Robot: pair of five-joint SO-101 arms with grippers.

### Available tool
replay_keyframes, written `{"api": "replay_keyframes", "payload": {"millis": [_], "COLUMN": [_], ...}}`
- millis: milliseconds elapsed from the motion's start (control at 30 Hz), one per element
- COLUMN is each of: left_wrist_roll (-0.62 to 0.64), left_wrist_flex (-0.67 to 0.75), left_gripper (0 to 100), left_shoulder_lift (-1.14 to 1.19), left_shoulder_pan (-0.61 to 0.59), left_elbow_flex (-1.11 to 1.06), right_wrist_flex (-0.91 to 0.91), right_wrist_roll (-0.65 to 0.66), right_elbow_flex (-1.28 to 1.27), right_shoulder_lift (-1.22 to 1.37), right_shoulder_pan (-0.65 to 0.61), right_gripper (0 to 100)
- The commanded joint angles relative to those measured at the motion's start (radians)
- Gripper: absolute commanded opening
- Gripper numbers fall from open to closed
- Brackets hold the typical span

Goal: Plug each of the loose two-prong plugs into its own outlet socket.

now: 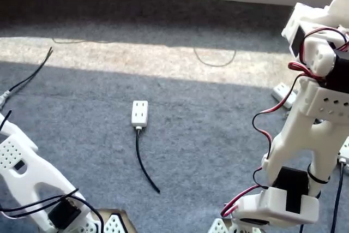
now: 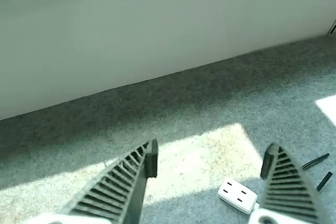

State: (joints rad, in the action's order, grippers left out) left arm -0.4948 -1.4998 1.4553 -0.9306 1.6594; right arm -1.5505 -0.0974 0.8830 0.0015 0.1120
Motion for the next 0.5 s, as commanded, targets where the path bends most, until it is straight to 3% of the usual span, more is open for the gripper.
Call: {"api": "replay_keyframes", "payload": {"millis": [0,233,467], "left_wrist_roll": [-0.074,-0.175,-0.173], "left_wrist_flex": [-0.074,-0.233,-0.261], "left_gripper": [0,1,1], "left_shoulder_lift": [0.008,-0.001,-0.008], "left_shoulder_pan": [0.021,0.079,0.119], "left_elbow_flex": [0.002,0.005,0.007], "right_wrist_flex": [-0.004,-0.004,-0.005], "right_wrist_roll": [0.008,0.009,0.011], "right_elbow_flex": [0.039,0.039,0.039], "right_shoulder_lift": [-0.041,-0.041,-0.041], "right_shoulder_pan": [-0.008,-0.007,-0.007], "right_gripper": [31.3,31.3,31.3]}}
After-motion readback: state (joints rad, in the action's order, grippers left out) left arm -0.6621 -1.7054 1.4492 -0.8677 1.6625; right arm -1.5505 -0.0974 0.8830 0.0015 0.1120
